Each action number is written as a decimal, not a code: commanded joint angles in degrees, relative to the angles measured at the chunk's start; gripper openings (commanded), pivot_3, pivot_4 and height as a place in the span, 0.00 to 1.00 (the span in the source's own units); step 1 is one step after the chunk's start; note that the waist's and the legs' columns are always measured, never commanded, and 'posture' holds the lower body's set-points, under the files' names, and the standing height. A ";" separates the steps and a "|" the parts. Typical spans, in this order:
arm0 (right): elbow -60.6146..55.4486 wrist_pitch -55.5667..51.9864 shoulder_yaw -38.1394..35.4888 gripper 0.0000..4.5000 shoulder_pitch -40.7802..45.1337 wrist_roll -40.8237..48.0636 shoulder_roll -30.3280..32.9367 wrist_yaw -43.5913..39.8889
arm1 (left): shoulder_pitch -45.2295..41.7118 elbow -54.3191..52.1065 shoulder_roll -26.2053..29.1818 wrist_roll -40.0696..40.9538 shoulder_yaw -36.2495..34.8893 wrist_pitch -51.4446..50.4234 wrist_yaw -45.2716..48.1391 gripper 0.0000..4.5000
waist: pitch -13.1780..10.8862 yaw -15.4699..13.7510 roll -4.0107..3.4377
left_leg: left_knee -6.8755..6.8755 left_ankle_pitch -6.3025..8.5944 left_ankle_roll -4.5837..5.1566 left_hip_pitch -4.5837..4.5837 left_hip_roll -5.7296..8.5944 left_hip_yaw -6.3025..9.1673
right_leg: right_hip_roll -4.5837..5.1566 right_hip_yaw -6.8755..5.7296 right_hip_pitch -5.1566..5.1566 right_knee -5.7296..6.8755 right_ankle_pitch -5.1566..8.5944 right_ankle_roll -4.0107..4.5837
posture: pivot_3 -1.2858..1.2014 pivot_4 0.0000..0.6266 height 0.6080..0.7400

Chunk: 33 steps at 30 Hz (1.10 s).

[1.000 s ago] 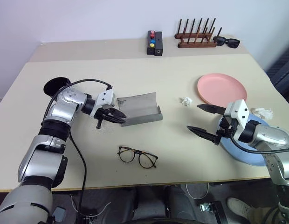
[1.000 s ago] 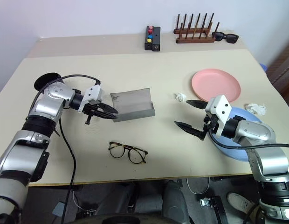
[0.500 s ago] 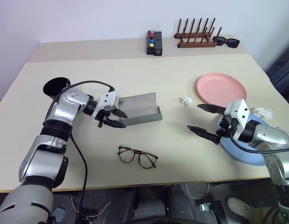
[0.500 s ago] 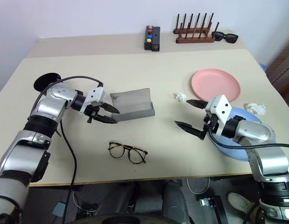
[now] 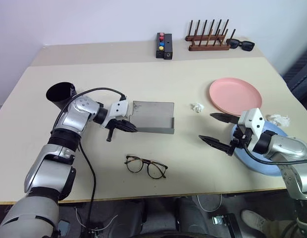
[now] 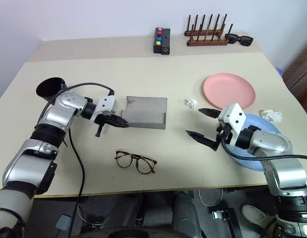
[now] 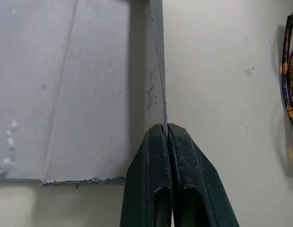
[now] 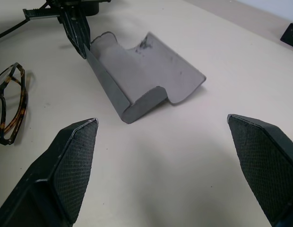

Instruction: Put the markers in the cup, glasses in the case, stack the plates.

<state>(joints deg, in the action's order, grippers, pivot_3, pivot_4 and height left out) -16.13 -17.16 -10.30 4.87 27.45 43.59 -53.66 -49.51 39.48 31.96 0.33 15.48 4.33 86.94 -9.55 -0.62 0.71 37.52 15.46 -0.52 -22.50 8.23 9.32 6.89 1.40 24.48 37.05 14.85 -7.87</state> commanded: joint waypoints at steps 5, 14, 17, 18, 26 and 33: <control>-2.32 0.53 -1.93 1.00 0.16 0.93 0.23 0.36 | 3.39 -3.33 -1.67 4.84 -6.58 -3.07 -7.97 0.01 | 0.00 -0.04 -0.01 | 0.01 0.00 0.00 0.01 0.00 0.01 | 0.00 0.00 -0.01 0.00 0.00 0.00 | 0.52 0.24 1.00; -0.83 0.92 -1.57 1.00 0.80 0.82 0.43 -0.25 | 8.56 -16.91 0.71 13.80 -10.47 -18.15 -5.31 0.01 | 0.00 0.08 -0.01 | 0.04 0.01 0.02 0.00 0.00 0.02 | 0.00 0.00 0.00 0.01 0.00 0.00 | 0.52 0.24 1.00; -0.56 0.67 -1.41 1.00 0.96 0.93 0.48 -0.64 | 12.02 -23.22 1.14 15.88 -10.25 -20.80 -5.43 0.01 | 0.01 0.11 -0.01 | 0.04 0.01 0.02 0.00 0.00 0.02 | 0.00 0.01 0.00 0.01 0.00 0.00 | 0.52 0.24 1.00; -0.51 0.54 -1.41 1.00 1.05 0.98 0.53 -0.75 | 13.03 -24.79 1.56 15.97 -9.89 -21.12 -5.24 0.01 | 0.00 0.05 -0.01 | 0.03 0.01 0.02 0.00 0.00 0.02 | 0.00 0.01 0.00 0.01 0.00 0.00 | 0.52 0.24 1.00; -0.50 0.02 -1.65 1.00 1.63 1.17 0.95 -1.26 | 17.17 -29.52 6.44 14.65 -7.34 -18.85 -1.54 0.01 | 0.01 -0.01 -0.02 | 0.03 0.01 0.02 0.00 -0.01 0.01 | 0.01 0.02 -0.02 -0.01 0.00 0.00 | 0.52 0.24 1.00; -0.97 0.05 -1.23 1.00 1.48 1.01 0.42 -0.95 | 14.73 -24.82 8.14 12.78 -6.19 -14.78 0.37 0.01 | 0.01 -0.14 -0.01 | 0.04 0.02 0.02 0.00 0.00 0.01 | 0.01 0.01 -0.03 -0.03 0.00 0.00 | 0.52 0.24 1.00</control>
<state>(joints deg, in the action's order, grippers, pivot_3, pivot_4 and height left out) -15.52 -17.23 -10.35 5.79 27.82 43.83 -54.80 -33.36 14.91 39.42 13.09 9.60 -11.92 86.71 -9.55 -0.76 0.69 37.55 15.48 -0.50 -22.50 8.23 9.34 6.90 1.41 24.44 37.02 14.85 -7.87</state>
